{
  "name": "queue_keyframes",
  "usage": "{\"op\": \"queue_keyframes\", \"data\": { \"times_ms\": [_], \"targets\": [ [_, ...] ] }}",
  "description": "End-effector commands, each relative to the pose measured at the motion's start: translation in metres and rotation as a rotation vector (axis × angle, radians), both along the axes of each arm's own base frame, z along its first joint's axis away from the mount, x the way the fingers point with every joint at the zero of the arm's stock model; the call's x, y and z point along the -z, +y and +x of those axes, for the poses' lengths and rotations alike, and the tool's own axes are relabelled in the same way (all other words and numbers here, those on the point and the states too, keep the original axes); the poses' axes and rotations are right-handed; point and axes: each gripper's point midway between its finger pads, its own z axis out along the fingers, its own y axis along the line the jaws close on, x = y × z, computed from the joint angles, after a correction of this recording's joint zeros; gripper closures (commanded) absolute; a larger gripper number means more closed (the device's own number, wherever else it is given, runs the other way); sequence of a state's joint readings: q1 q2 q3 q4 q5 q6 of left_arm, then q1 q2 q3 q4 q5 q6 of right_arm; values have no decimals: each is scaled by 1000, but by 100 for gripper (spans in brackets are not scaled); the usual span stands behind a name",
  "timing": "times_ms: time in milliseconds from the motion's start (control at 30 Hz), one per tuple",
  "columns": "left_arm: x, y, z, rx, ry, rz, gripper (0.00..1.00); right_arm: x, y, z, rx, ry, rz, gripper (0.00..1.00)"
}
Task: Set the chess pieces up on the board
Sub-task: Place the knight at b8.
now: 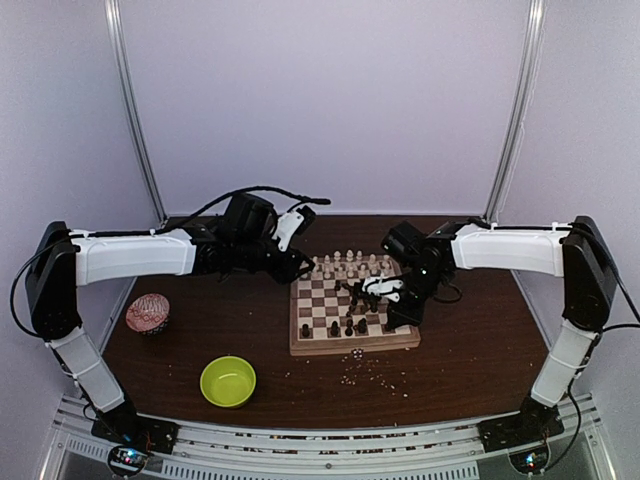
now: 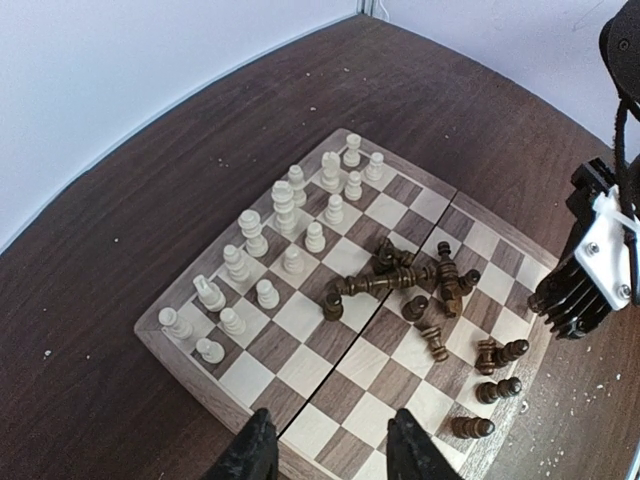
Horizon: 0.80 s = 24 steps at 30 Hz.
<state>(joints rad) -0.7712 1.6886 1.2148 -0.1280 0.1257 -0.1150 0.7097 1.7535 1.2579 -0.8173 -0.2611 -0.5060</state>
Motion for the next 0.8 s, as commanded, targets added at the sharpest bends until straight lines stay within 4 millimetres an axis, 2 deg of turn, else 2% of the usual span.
{"op": "queue_keyframes", "data": {
  "times_ms": [0, 267, 433, 500, 600, 700, 767],
  "targets": [
    [-7, -1, 10, -21, -29, -32, 60, 0, 4, 2, -10, -4, -6, 92],
    [-3, -3, 11, -22, -17, -29, 60, 6, 5, 4, -5, 2, -17, 87],
    [6, -9, 16, -19, 15, -12, 59, 4, 6, 5, 7, 3, -9, 75],
    [11, -15, 20, -10, 41, 4, 59, -4, 6, 5, 18, -8, 2, 70],
    [22, -27, 28, 8, 83, 42, 59, -25, 4, 8, 39, -54, 48, 65],
    [29, -37, 34, 35, 92, 61, 59, -46, -2, 8, 64, -61, 112, 63],
    [37, -42, 38, 50, 99, 76, 59, -53, -10, 11, 92, -61, 146, 63]
  ]
}}
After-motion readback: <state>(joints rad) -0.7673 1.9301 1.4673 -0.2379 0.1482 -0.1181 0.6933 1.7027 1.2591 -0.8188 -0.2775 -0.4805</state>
